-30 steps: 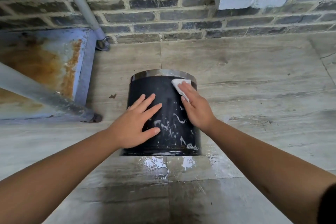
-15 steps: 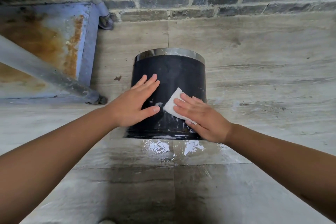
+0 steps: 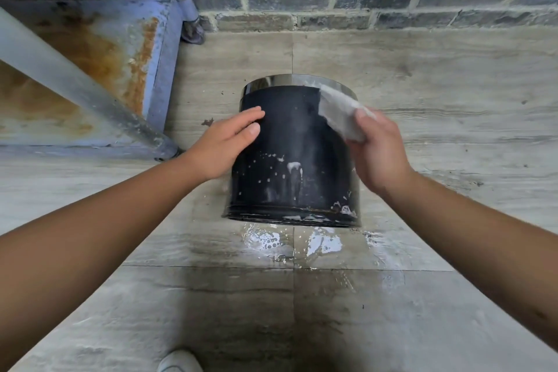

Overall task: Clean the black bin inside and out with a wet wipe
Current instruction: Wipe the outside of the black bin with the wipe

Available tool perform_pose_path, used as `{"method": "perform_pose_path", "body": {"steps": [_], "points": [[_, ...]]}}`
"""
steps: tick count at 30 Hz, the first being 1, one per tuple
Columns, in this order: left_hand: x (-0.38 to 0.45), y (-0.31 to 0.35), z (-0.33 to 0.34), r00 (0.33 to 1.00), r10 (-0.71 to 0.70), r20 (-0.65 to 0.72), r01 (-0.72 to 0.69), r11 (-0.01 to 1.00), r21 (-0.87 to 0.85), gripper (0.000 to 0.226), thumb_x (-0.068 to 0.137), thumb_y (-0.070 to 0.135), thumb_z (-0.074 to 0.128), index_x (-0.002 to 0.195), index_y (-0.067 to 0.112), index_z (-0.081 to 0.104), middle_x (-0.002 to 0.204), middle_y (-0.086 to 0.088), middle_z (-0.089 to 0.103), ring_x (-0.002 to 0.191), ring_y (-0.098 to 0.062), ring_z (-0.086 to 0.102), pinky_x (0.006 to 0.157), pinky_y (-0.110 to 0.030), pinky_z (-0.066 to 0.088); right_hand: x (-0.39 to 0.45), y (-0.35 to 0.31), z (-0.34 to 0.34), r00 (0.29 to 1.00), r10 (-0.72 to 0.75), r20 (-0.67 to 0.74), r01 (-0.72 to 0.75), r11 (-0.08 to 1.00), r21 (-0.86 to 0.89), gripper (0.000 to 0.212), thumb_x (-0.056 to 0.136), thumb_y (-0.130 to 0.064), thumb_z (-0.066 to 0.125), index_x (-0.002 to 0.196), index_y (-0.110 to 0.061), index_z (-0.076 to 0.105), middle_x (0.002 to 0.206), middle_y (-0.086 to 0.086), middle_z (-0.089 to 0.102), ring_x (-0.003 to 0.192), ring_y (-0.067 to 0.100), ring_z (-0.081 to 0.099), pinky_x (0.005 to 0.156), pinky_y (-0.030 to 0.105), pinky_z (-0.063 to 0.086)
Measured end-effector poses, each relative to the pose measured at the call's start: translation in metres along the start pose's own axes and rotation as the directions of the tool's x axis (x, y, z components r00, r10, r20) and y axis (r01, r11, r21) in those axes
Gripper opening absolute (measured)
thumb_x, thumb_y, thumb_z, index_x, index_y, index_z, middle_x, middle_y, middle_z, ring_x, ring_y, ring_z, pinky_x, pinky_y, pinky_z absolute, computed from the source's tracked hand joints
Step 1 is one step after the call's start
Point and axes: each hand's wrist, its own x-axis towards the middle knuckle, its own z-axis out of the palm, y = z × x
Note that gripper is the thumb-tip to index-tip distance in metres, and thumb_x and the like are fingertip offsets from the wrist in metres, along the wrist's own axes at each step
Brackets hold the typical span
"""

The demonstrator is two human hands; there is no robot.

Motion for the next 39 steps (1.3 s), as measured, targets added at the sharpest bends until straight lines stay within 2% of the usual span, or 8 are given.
{"method": "perform_pose_path", "body": {"steps": [3, 5, 10, 20, 25, 28, 34, 39], "points": [[0.005, 0.002, 0.002, 0.998, -0.070, 0.001, 0.070, 0.996, -0.056, 0.061, 0.089, 0.052, 0.040, 0.143, 0.024, 0.042, 0.146, 0.005, 0.046, 0.134, -0.008, 0.039, 0.112, -0.042, 0.034, 0.031, 0.000, 0.017, 0.970, -0.165, 0.179, 0.238, 0.802, -0.548, 0.034, 0.099, -0.024, 0.045, 0.120, -0.041, 0.067, 0.123, -0.019, 0.068, 0.123, -0.002, 0.055, 0.114, 0.028, 0.034], [0.010, 0.005, 0.001, 0.992, -0.126, 0.029, 0.129, 0.977, -0.167, 0.061, 0.089, 0.056, 0.040, 0.142, 0.028, 0.040, 0.143, 0.006, 0.048, 0.131, -0.007, 0.042, 0.109, -0.040, 0.036, 0.039, 0.010, 0.027, 0.942, -0.094, 0.321, 0.305, 0.637, -0.708, 0.036, 0.102, -0.023, 0.044, 0.134, -0.031, 0.059, 0.146, -0.005, 0.054, 0.140, 0.006, 0.038, 0.116, 0.022, 0.019], [0.015, 0.002, -0.010, 0.976, -0.208, 0.060, 0.217, 0.943, -0.253, 0.050, 0.100, 0.045, 0.035, 0.144, 0.022, 0.038, 0.143, 0.004, 0.048, 0.130, -0.004, 0.042, 0.103, -0.036, 0.041, -0.007, 0.031, 0.032, 0.650, 0.009, 0.760, 0.732, 0.259, -0.630, 0.036, 0.098, -0.020, 0.049, 0.131, -0.011, 0.062, 0.140, 0.007, 0.059, 0.139, 0.023, 0.044, 0.114, 0.037, 0.025], [0.012, 0.002, -0.004, 0.991, -0.133, -0.005, 0.133, 0.984, 0.120, 0.059, 0.091, 0.059, 0.036, 0.142, 0.030, 0.041, 0.138, 0.004, 0.050, 0.123, -0.018, 0.050, 0.106, -0.039, 0.039, -0.086, 0.036, 0.021, 0.600, 0.021, 0.799, 0.711, 0.443, -0.546, 0.029, 0.095, -0.015, 0.056, 0.119, -0.006, 0.070, 0.128, 0.007, 0.068, 0.129, 0.021, 0.057, 0.111, 0.040, 0.041], [0.011, -0.003, 0.002, 0.996, -0.074, -0.044, 0.082, 0.968, 0.238, 0.058, 0.093, 0.054, 0.039, 0.144, 0.027, 0.037, 0.145, 0.004, 0.047, 0.128, -0.010, 0.045, 0.097, -0.018, 0.029, -0.098, 0.024, 0.022, 0.867, 0.175, 0.467, -0.069, 0.969, -0.236, 0.027, 0.092, -0.017, 0.051, 0.100, -0.008, 0.075, 0.097, 0.005, 0.077, 0.094, 0.016, 0.071, 0.083, 0.030, 0.055], [0.012, -0.004, 0.007, 0.991, -0.107, -0.074, 0.122, 0.965, 0.234, 0.058, 0.095, 0.050, 0.042, 0.145, 0.023, 0.035, 0.149, 0.000, 0.042, 0.135, -0.015, 0.040, 0.104, -0.025, 0.030, -0.069, 0.015, 0.003, 0.920, 0.303, 0.247, -0.352, 0.918, 0.183, 0.039, 0.080, -0.019, 0.059, 0.113, 0.001, 0.067, 0.104, 0.018, 0.072, 0.094, 0.026, 0.069, 0.081, 0.037, 0.060], [0.019, 0.022, 0.026, 0.979, 0.085, -0.185, 0.001, 0.907, 0.421, 0.058, 0.095, 0.045, 0.043, 0.147, 0.021, 0.032, 0.154, -0.004, 0.033, 0.143, -0.022, 0.026, 0.112, -0.033, 0.021, 0.001, -0.008, -0.052, 0.979, 0.204, -0.020, -0.193, 0.949, 0.249, 0.023, 0.094, -0.010, 0.054, 0.109, -0.010, 0.072, 0.105, 0.009, 0.074, 0.096, 0.023, 0.071, 0.078, 0.037, 0.061], [0.042, 0.034, 0.058, 0.983, 0.160, -0.091, -0.095, 0.864, 0.495, 0.053, 0.098, 0.037, 0.041, 0.148, 0.024, 0.031, 0.160, -0.004, 0.017, 0.148, -0.022, 0.004, 0.118, -0.039, 0.009, 0.024, 0.021, -0.057, 0.984, -0.136, -0.112, 0.077, 0.903, -0.422, 0.023, 0.100, -0.013, 0.046, 0.118, -0.011, 0.061, 0.113, 0.000, 0.064, 0.100, 0.003, 0.059, 0.090, 0.029, 0.046]]}}
